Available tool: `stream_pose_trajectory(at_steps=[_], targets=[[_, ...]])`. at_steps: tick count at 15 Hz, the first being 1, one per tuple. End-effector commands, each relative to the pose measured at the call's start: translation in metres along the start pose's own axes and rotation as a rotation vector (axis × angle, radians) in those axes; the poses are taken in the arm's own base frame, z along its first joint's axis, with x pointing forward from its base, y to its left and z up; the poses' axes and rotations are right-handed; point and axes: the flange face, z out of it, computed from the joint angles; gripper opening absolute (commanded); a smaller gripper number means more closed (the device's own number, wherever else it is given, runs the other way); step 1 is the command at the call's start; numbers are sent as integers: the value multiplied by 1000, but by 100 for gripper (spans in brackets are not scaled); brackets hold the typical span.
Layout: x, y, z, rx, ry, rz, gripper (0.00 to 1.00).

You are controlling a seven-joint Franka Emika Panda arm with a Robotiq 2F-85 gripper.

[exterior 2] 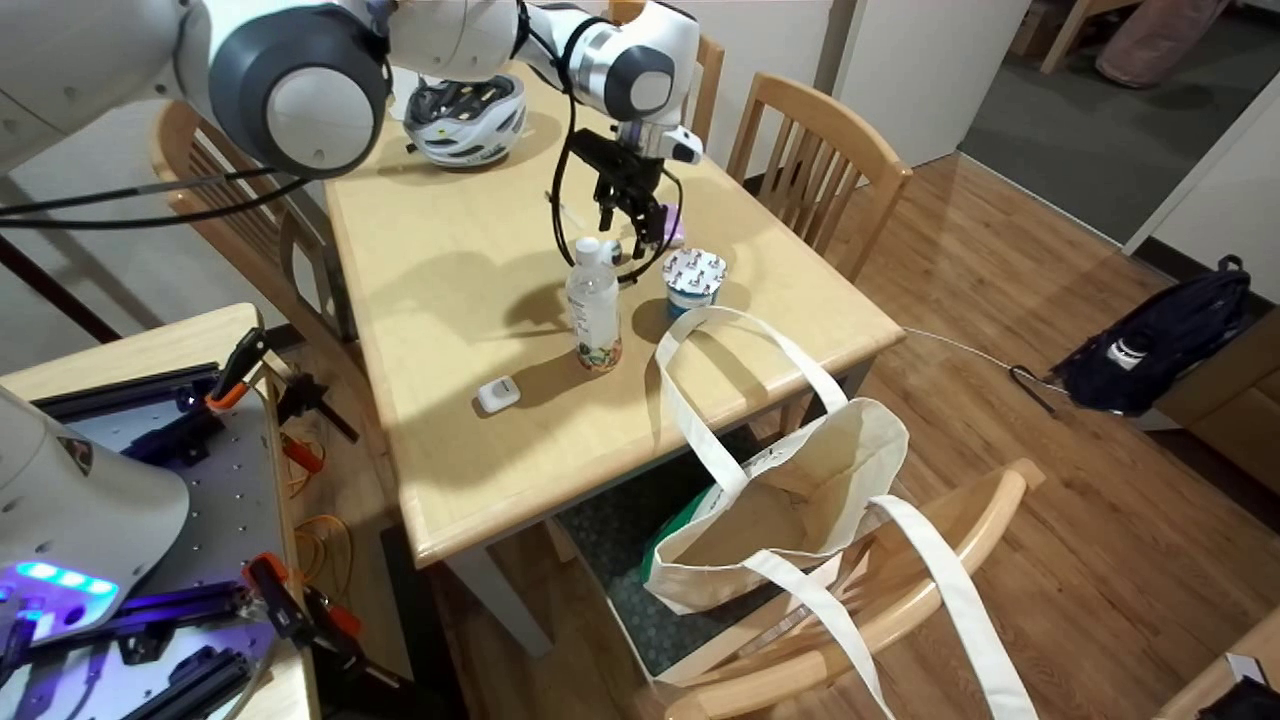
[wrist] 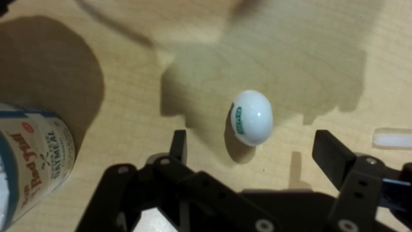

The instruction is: Pick up the white object from the left and put it inside the bag

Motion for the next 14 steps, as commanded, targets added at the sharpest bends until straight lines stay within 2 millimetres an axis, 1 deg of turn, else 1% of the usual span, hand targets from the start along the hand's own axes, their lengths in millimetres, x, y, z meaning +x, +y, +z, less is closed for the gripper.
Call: stream_pose_trajectory(at_steps=[1,2,3,4,5,10,12,13,14], targets=[[3,9,15,0,-18,-54,75],[3,9,19,-4,-24,-65,73],[2,10,23,-1,-29,-70,67],[2,11,26,-3,-35,-66,59],[1,12,28,-5,-41,-66,53],[1,13,22,-9,-41,-53,22],[1,15,14,-6,-41,-44,8],[1,15,11,2,-38,-46,4],[1,16,9,14,-36,-51,7]])
